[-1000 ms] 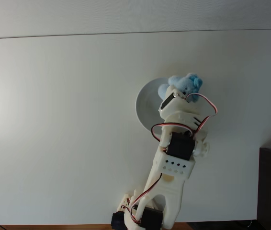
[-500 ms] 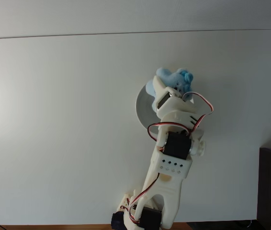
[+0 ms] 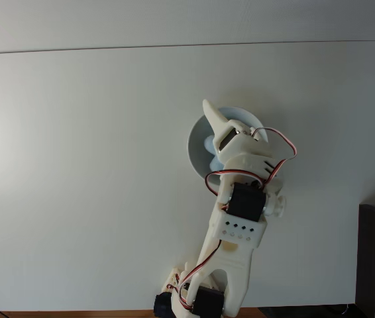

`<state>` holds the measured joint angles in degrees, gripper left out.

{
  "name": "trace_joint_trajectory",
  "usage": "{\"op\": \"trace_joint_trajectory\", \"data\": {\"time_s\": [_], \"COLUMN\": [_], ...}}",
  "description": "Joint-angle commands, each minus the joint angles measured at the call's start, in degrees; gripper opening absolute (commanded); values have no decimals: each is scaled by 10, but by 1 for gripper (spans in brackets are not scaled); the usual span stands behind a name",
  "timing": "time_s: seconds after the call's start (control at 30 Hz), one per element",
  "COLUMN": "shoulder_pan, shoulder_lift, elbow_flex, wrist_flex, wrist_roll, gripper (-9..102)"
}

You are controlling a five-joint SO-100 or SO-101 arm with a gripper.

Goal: Grasp a skyblue doll and put it into the bowl.

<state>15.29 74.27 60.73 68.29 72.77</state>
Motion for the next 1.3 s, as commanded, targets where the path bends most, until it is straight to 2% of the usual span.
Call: {"op": "trace_joint_trajectory", "data": {"time_s": [0.0, 0.47, 0.73, 0.83, 1.1, 1.27], "shoulder_pan": [-2, -8, -32, -40, -100, -148], "shoulder_lift": [16, 129, 228, 266, 381, 438], "elbow_flex": [-24, -16, -16, -16, -16, -16], "wrist_flex": [1, 8, 100, 128, 158, 178], "wrist_roll": [1, 1, 2, 2, 2, 2], "gripper": [56, 55, 54, 50, 28, 21]}}
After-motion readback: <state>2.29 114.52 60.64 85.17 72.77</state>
